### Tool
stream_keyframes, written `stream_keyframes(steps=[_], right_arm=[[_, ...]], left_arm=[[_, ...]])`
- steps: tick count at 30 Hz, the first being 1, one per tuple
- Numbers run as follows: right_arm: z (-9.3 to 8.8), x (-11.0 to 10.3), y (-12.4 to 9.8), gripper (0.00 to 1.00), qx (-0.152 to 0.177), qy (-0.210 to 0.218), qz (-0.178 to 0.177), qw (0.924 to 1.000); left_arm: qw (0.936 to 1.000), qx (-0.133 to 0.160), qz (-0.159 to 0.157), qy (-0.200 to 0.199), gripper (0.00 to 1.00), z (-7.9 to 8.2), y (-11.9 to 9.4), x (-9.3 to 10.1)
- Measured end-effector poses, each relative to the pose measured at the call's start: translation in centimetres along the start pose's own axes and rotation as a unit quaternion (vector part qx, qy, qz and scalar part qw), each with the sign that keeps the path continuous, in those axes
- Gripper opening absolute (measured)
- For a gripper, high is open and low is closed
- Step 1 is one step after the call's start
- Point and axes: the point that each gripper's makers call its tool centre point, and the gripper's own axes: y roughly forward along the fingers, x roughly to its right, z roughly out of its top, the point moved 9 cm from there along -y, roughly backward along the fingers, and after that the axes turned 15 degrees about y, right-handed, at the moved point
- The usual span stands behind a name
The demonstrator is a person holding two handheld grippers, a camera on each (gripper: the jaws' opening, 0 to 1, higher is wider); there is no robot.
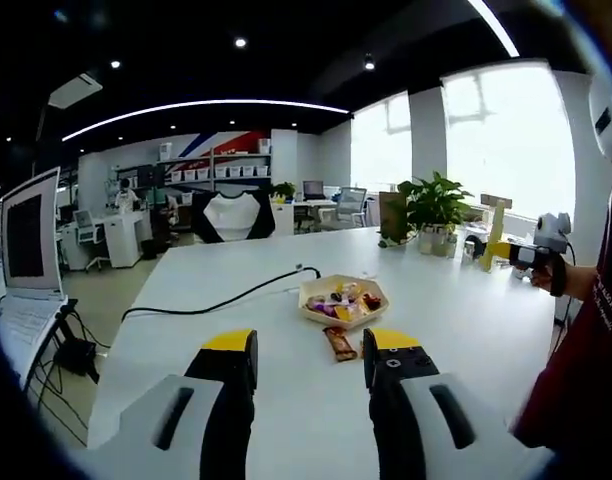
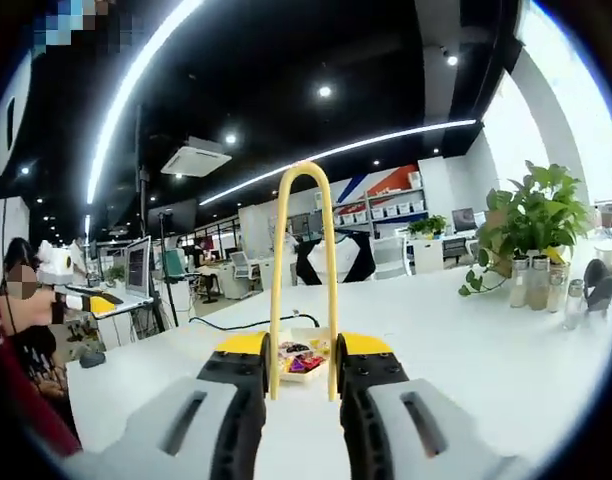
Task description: Place the target food into the container with the food tongs after gripping and lifting it, then release it inside without dropping or visibly crushing the food.
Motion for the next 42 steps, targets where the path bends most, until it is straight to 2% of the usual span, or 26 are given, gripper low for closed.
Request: stream_keyframes(steps=[2, 6, 9, 12, 17, 20, 22, 24, 28, 31, 37, 38, 39, 40, 41, 42], right_arm=[[0.0, 0.3, -0.3, 0.23, 0.002, 0.009, -0.006, 0.9999], [0.0, 0.4, -0.3, 0.23, 0.002, 0.014, -0.009, 0.9999], [-0.6, -0.4, 0.6, 0.23, -0.001, 0.077, 0.013, 0.997], [-1.3, -1.2, 1.8, 0.23, -0.012, 0.054, 0.02, 0.9983], [-2.0, -2.6, 4.3, 0.23, -0.018, 0.07, 0.04, 0.9966], [-2.5, -3.3, 5.3, 0.23, -0.022, 0.056, 0.043, 0.9973], [-2.7, -3.6, 6.0, 0.23, -0.022, 0.062, 0.044, 0.9968], [-3.1, -3.7, 7.0, 0.23, -0.011, 0.055, 0.018, 0.9983], [-4.1, -4.0, 8.5, 0.23, -0.005, 0.068, -0.006, 0.9976], [-5.8, -4.6, 10.1, 0.23, -0.023, 0.09, -0.008, 0.9956], [-7.9, -6.2, 12.6, 0.23, -0.033, 0.09, 0.0, 0.9954], [-8.1, -6.3, 12.9, 0.23, -0.027, 0.08, -0.014, 0.9964], [-7.9, -6.0, 13.1, 0.23, -0.006, 0.067, -0.042, 0.9968], [-7.9, -6.0, 13.3, 0.23, 0.01, 0.075, -0.055, 0.9956], [-8.0, -6.1, 13.5, 0.23, 0.013, 0.103, -0.056, 0.993], [-8.2, -6.2, 13.8, 0.23, 0.002, 0.119, -0.054, 0.9915]], left_arm=[[0.9995, -0.018, 0.011, 0.022, 0.45, -0.2, -0.1, -0.5], [0.9995, -0.014, 0.019, 0.019, 0.45, -0.2, -0.7, -1.1], [0.9993, -0.019, 0.026, 0.017, 0.45, -0.7, -1.1, -1.2], [0.9991, -0.027, 0.028, 0.015, 0.45, -1.2, -1.5, -1.1], [0.9988, -0.037, 0.03, 0.015, 0.45, -1.8, -2.1, -1.1], [0.9986, -0.038, 0.036, 0.012, 0.45, -1.8, -2.3, -1.5], [0.9986, -0.035, 0.039, 0.01, 0.45, -1.7, -2.5, -1.8], [0.9986, -0.034, 0.041, 0.011, 0.45, -1.7, -2.5, -1.9], [0.9983, -0.039, 0.042, 0.01, 0.45, -2.0, -2.9, -2.1], [0.9982, -0.04, 0.043, 0.006, 0.45, -2.2, -3.3, -2.1], [0.9977, -0.048, 0.048, 0.005, 0.46, -2.7, -4.2, -2.3], [0.9976, -0.046, 0.051, 0.002, 0.46, -2.6, -4.4, -2.5], [0.9977, -0.044, 0.051, -0.003, 0.46, -2.6, -4.4, -2.5], [0.9979, -0.041, 0.048, -0.009, 0.46, -2.6, -4.4, -2.5], [0.9979, -0.042, 0.049, -0.01, 0.46, -2.6, -4.3, -2.5], [0.9978, -0.046, 0.048, -0.008, 0.46, -2.7, -4.3, -2.4]])
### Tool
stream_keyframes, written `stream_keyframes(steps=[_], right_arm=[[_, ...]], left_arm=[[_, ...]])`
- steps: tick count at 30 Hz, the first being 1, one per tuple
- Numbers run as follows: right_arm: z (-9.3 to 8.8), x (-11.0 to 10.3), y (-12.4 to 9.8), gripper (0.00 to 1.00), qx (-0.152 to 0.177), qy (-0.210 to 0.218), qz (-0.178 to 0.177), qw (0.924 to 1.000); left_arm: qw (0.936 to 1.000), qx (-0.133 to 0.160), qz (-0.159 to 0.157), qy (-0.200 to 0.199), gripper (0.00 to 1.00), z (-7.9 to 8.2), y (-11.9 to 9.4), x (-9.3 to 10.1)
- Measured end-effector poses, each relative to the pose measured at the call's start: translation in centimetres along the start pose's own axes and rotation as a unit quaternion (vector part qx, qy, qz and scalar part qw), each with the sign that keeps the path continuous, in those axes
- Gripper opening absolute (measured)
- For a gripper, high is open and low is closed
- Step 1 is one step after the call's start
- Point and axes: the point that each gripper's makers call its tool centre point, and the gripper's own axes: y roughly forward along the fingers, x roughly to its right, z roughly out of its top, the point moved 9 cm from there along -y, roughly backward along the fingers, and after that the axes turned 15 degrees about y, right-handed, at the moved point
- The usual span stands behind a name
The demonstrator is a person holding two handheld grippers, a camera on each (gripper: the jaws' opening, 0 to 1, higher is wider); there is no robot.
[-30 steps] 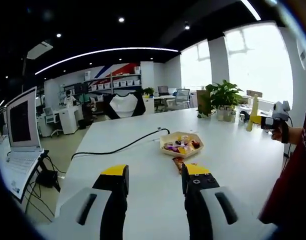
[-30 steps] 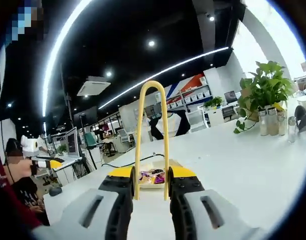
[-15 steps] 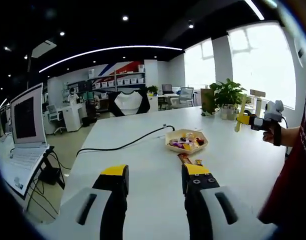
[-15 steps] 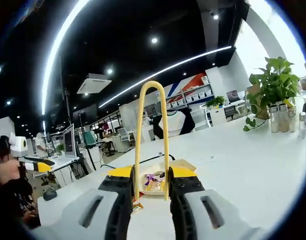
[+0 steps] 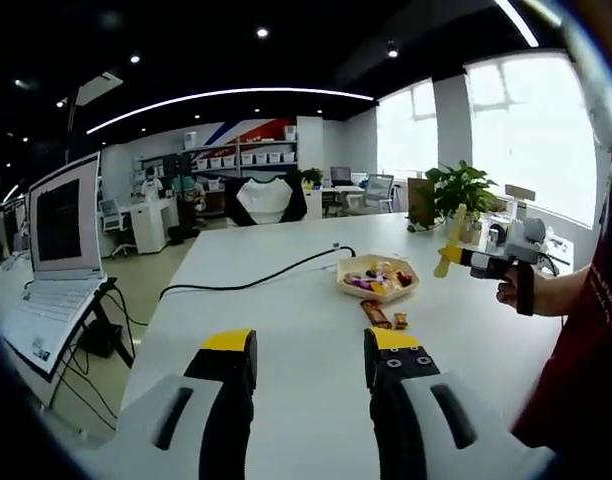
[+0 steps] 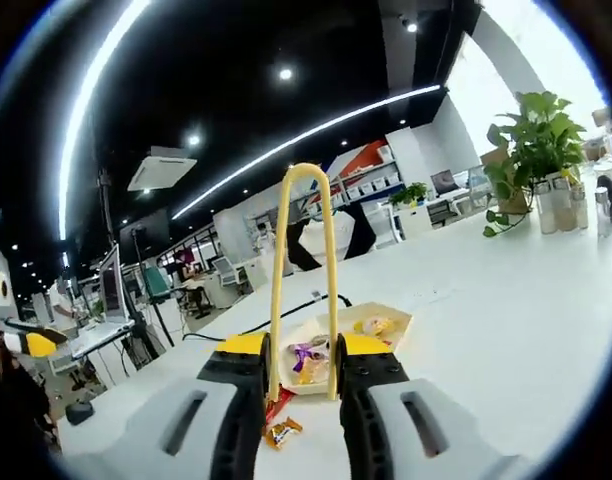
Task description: Place the target food into the container with the food tongs after gripping and lifting it, then release it inside without dropping or visibly crushing the food.
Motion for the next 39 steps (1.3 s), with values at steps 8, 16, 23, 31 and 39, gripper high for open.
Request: stream_keyframes(steps=[8, 16, 23, 31, 39], right_arm=[[-2.8, -0.6, 1.6, 0.22, -0.032, -0.014, 0.004, 0.9994], [-5.1, -0.1, 3.0, 0.21, -0.07, -0.024, -0.002, 0.9972], [-6.4, -0.4, 3.7, 0.22, -0.077, -0.029, -0.003, 0.9966], [-8.4, -0.1, 3.9, 0.22, -0.105, -0.076, -0.01, 0.9915], [-8.6, 0.1, 4.1, 0.22, -0.106, -0.093, -0.009, 0.9899]], left_arm=[[0.9998, -0.014, -0.008, 0.015, 0.46, -0.2, 0.0, 0.3], [0.9997, -0.02, -0.001, 0.015, 0.46, -0.3, -1.0, -0.2], [0.9993, -0.031, 0.009, 0.018, 0.46, -0.6, -1.9, -0.9], [0.9984, -0.044, 0.004, 0.036, 0.46, -0.7, -1.9, -1.3], [0.9978, -0.051, -0.007, 0.042, 0.45, -0.9, -1.8, -1.0]])
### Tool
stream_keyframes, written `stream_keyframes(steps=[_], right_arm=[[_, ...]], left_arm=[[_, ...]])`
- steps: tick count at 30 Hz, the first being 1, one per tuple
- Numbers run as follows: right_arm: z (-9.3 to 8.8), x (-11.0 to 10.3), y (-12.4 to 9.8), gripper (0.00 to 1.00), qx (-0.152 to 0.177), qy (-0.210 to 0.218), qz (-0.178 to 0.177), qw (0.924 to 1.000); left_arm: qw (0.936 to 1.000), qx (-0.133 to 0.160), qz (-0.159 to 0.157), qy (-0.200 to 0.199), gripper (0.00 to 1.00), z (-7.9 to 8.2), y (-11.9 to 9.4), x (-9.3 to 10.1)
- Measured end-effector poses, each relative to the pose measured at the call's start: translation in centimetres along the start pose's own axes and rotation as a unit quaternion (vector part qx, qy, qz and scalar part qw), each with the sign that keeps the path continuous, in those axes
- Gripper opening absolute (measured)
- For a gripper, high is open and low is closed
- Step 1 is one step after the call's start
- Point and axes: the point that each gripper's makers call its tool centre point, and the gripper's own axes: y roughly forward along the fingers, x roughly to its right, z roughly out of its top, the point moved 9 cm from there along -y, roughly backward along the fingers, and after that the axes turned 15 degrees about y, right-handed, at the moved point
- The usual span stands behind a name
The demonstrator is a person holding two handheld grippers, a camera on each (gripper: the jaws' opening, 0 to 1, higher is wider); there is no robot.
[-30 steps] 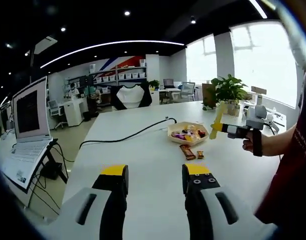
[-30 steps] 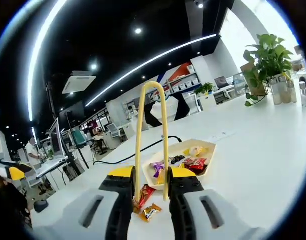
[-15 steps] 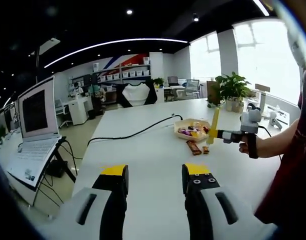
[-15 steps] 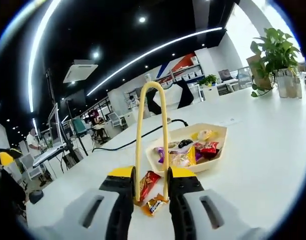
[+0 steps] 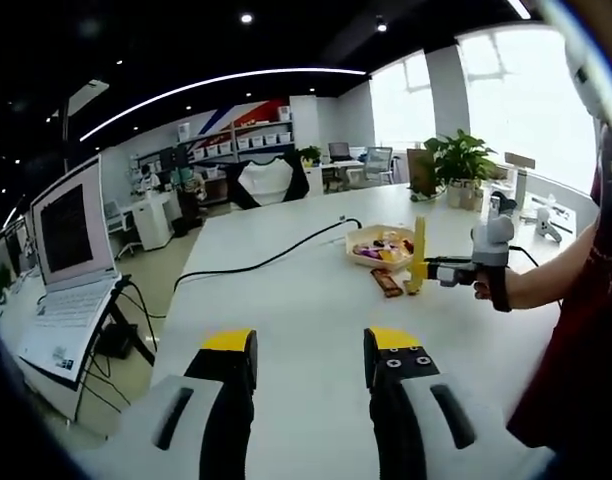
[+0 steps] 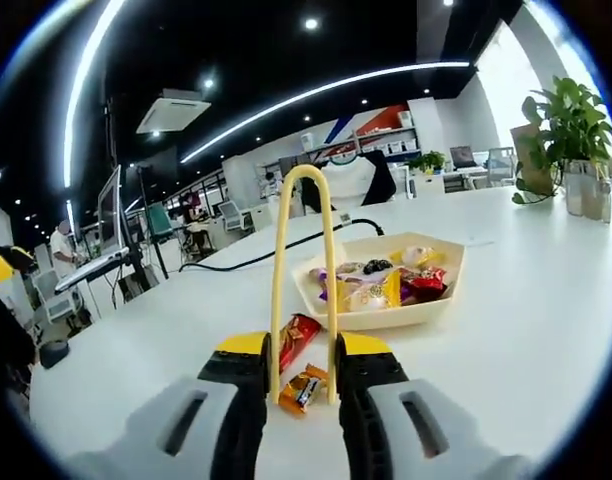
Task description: Place the target food into the container with the food tongs after gripping and lifting it, then release it inside without dropping or visibly crushing the food.
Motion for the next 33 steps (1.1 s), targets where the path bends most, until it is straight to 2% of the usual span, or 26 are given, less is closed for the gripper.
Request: stream_keyframes(steps=[6, 10, 13, 15, 21, 31, 33], right_arm=[[0.1, 0.2, 0.1, 0.17, -0.01, -0.016, 0.001, 0.9998], [0.6, 0.9, 0.1, 0.14, -0.033, -0.003, 0.017, 0.9993], [1.0, 1.0, 0.1, 0.13, -0.062, -0.025, 0.036, 0.9971], [1.1, 1.1, 0.0, 0.14, -0.08, -0.025, 0.062, 0.9946], [1.8, 2.0, -0.5, 0.14, -0.08, -0.04, 0.06, 0.9942], [4.8, 1.8, -1.8, 0.13, -0.061, -0.082, 0.088, 0.9908], [6.1, 1.6, -1.8, 0.13, -0.044, -0.046, 0.095, 0.9934]], left_arm=[[1.0, -0.001, -0.003, 0.002, 0.45, -0.1, 0.0, 0.2], [1.0, -0.003, -0.006, 0.002, 0.45, -0.2, 0.1, 0.5], [1.0, -0.002, -0.008, 0.004, 0.45, -0.1, 0.1, 0.6], [0.9999, -0.002, -0.008, 0.005, 0.45, -0.1, 0.1, 0.6], [0.9999, -0.004, -0.01, 0.004, 0.45, -0.2, 0.2, 0.8], [0.9999, 0.001, -0.015, 0.003, 0.45, -0.1, 0.7, 1.0], [0.9999, 0.003, -0.015, 0.003, 0.45, -0.1, 0.7, 0.9]])
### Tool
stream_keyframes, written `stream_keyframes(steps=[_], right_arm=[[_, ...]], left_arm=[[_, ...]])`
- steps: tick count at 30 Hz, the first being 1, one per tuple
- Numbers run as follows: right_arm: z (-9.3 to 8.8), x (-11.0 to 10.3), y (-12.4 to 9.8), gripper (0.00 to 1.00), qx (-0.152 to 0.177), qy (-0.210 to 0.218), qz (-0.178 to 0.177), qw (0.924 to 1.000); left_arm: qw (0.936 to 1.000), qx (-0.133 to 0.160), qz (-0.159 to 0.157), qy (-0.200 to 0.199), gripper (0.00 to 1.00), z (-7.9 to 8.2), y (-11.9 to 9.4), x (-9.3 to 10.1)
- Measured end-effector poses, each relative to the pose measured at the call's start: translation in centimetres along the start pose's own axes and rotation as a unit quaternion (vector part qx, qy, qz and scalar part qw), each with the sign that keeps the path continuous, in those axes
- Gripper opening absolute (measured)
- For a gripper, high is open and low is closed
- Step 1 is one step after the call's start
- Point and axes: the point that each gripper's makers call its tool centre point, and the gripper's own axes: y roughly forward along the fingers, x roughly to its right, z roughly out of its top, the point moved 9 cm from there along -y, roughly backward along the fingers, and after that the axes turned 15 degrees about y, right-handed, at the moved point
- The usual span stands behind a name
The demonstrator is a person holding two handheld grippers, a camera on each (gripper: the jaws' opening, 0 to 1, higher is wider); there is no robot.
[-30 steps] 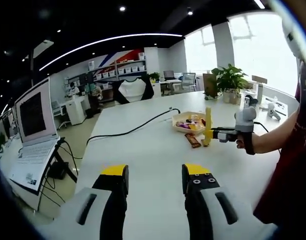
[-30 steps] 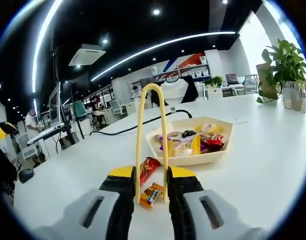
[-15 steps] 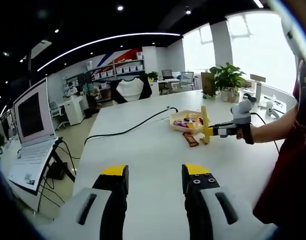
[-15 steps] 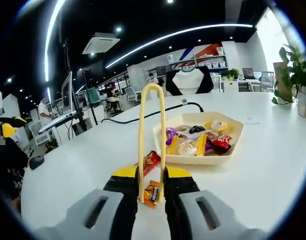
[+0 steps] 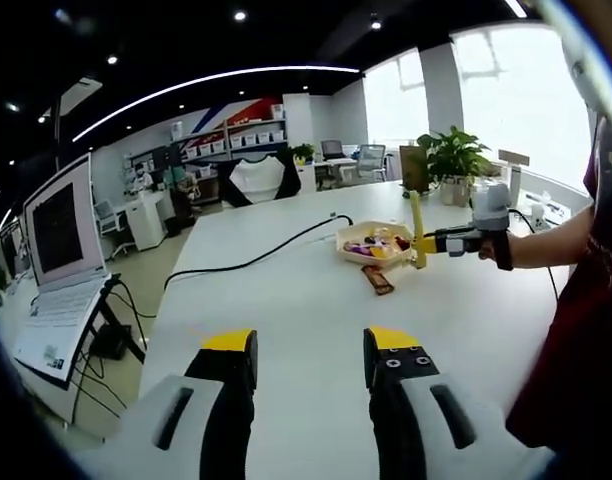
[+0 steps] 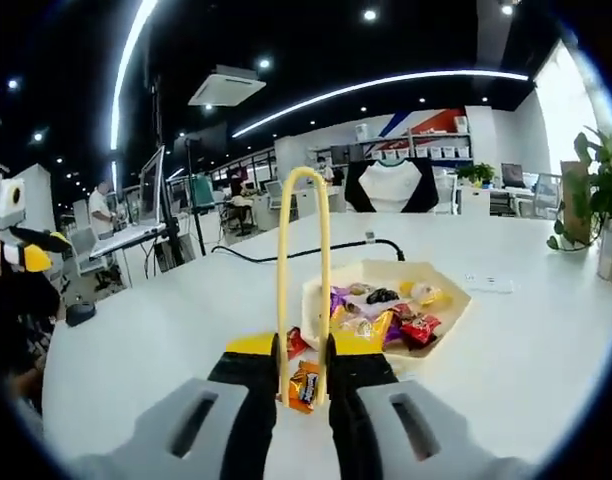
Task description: Place the target food into the container with the food tongs after gripping and lifting it, then release it inside without dropping or visibly crushing the food.
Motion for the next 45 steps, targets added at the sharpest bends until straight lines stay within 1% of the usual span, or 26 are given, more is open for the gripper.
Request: stream_keyframes(steps=[1, 2, 3, 5, 10, 12, 13, 15, 16, 17, 19, 20, 21, 24, 26, 32, 34, 35, 37, 39, 40, 41, 42, 43, 44, 45], right_arm=[[0.6, 0.0, 0.0, 0.13, 0.01, 0.007, -0.003, 0.9999], [1.7, 0.0, 0.1, 0.13, 0.024, -0.009, -0.006, 0.9997], [2.0, -0.1, 0.1, 0.13, 0.027, -0.01, -0.006, 0.9996], [3.6, 0.0, 0.5, 0.13, 0.045, -0.018, -0.006, 0.9988], [6.0, 1.2, 1.4, 0.13, 0.068, -0.031, -0.018, 0.997], [7.0, 2.0, 1.6, 0.14, 0.088, -0.037, -0.032, 0.995], [7.5, 2.2, 1.7, 0.14, 0.106, -0.044, -0.039, 0.9926], [8.3, 2.1, 1.6, 0.15, 0.11, -0.037, -0.038, 0.9925], [8.6, 2.2, 1.6, 0.15, 0.119, -0.044, -0.042, 0.991], [8.9, 2.6, 1.9, 0.16, 0.125, -0.068, -0.048, 0.9887], [8.5, 3.7, 2.6, 0.19, 0.118, -0.084, -0.067, 0.9871], [8.1, 4.2, 2.8, 0.2, 0.102, -0.063, -0.069, 0.9904], [8.1, 4.3, 2.7, 0.21, 0.109, -0.054, -0.069, 0.9901], [8.4, 4.3, 2.2, 0.21, 0.118, -0.068, -0.068, 0.9884], [8.6, 4.0, 1.8, 0.21, 0.123, -0.053, -0.052, 0.9896], [9.3, 2.8, 0.6, 0.22, 0.128, -0.052, -0.02, 0.9902], [9.2, 1.9, 0.0, 0.22, 0.129, -0.037, 0.006, 0.991], [9.2, 1.7, -0.1, 0.22, 0.129, -0.033, 0.011, 0.9911], [9.0, 0.7, -0.6, 0.22, 0.122, -0.01, 0.04, 0.9917], [9.0, -1.2, -1.6, 0.22, 0.127, 0.011, 0.083, 0.9883], [9.0, -1.9, -1.9, 0.22, 0.126, 0.038, 0.1, 0.9863], [9.1, -2.8, -2.4, 0.22, 0.129, 0.063, 0.125, 0.9817], [9.2, -3.4, -2.7, 0.21, 0.13, 0.069, 0.14, 0.9791], [9.3, -4.3, -3.2, 0.21, 0.133, 0.079, 0.162, 0.9746], [9.4, -5.0, -3.6, 0.21, 0.131, 0.086, 0.182, 0.9707], [9.5, -5.6, -3.9, 0.21, 0.128, 0.096, 0.199, 0.9668]], left_arm=[[1.0, 0.0, 0.0, -0.001, 0.45, 0.0, 0.1, 0.0], [1.0, 0.0, 0.0, -0.001, 0.45, -0.1, 0.1, 0.0], [1.0, -0.001, 0.0, -0.001, 0.45, -0.1, 0.1, 0.0], [1.0, 0.0, -0.002, -0.001, 0.45, -0.1, 0.2, 0.0], [1.0, 0.004, 0.0, 0.0, 0.45, 0.1, 0.0, 0.0], [1.0, 0.002, 0.002, -0.001, 0.45, -0.1, -0.2, -0.1], [1.0, 0.001, 0.004, -0.003, 0.45, -0.1, -0.3, -0.2], [0.9999, 0.005, 0.007, -0.009, 0.45, -0.2, -0.5, -0.3], [0.9999, 0.007, 0.008, -0.012, 0.45, -0.2, -0.5, -0.3], [0.9998, 0.009, 0.01, -0.015, 0.45, -0.2, -0.5, -0.3], [0.9998, 0.009, 0.01, -0.015, 0.45, -0.2, -0.4, -0.3], [0.9998, 0.007, 0.009, -0.013, 0.45, -0.2, -0.4, -0.2], [0.9999, 0.007, 0.009, -0.012, 0.45, -0.2, -0.3, -0.2], [0.9999, 0.01, 0.008, -0.012, 0.44, -0.1, -0.4, -0.1], [0.9998, 0.011, 0.008, -0.013, 0.44, 0.0, -0.4, 0.0], [0.9998, 0.017, 0.005, -0.01, 0.44, 0.8, 0.0, 0.0], [0.9997, 0.021, 0.004, -0.01, 0.44, 1.1, 0.1, 0.1], [0.9992, 0.035, -0.002, -0.017, 0.44, 1.6, 0.1, 0.2], [0.9975, 0.062, -0.011, -0.033, 0.44, 2.5, 0.2, 0.3], [0.9945, 0.09, -0.024, -0.05, 0.44, 3.6, 0.3, 0.3], [0.9932, 0.099, -0.03, -0.054, 0.44, 4.0, 0.4, 0.4], [0.9906, 0.113, -0.043, -0.064, 0.43, 4.5, 0.5, 0.5], [0.9884, 0.123, -0.054, -0.07, 0.42, 4.9, 0.7, 0.7], [0.9857, 0.135, -0.065, -0.076, 0.41, 5.2, 0.9, 0.9], [0.9805, 0.156, -0.083, -0.087, 0.4, 5.9, 1.1, 1.2], [0.9773, 0.167, -0.093, -0.092, 0.4, 6.4, 1.2, 1.3]])
